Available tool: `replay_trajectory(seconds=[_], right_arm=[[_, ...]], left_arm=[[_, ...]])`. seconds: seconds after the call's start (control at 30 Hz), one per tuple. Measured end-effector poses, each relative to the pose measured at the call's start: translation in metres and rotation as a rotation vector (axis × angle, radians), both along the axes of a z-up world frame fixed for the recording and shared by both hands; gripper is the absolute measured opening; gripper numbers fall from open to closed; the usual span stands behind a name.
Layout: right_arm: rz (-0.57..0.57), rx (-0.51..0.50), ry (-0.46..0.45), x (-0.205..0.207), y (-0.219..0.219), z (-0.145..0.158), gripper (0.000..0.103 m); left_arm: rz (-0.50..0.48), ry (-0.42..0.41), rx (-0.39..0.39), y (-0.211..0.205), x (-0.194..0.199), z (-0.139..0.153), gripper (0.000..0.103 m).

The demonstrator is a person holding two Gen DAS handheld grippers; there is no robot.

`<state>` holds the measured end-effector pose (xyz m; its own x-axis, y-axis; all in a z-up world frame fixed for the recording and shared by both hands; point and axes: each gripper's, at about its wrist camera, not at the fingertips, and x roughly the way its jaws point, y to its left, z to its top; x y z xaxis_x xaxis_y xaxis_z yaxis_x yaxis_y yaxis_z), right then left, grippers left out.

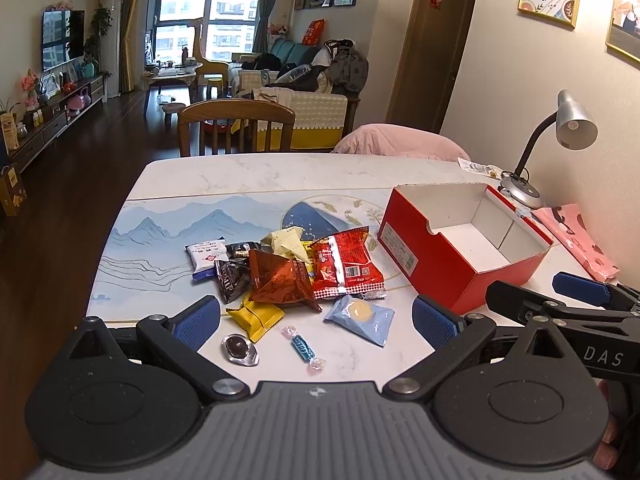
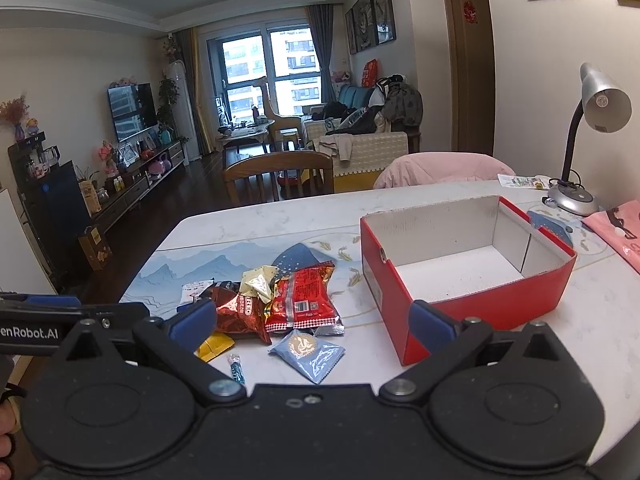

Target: Organize snacks

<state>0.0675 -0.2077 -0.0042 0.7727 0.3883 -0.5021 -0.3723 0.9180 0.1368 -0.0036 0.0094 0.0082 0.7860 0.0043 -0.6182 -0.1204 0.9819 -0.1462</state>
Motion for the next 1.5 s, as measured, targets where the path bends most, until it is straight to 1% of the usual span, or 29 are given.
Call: replay_trajectory(seconds=[1.5], right_arm=[[-0.001,-0.014,-0.017,-0.003,0.005,0.001,0.103]], left_arm=[[-0.003,-0.037,-0.007,0.016,-0.005,0.006,0.103]])
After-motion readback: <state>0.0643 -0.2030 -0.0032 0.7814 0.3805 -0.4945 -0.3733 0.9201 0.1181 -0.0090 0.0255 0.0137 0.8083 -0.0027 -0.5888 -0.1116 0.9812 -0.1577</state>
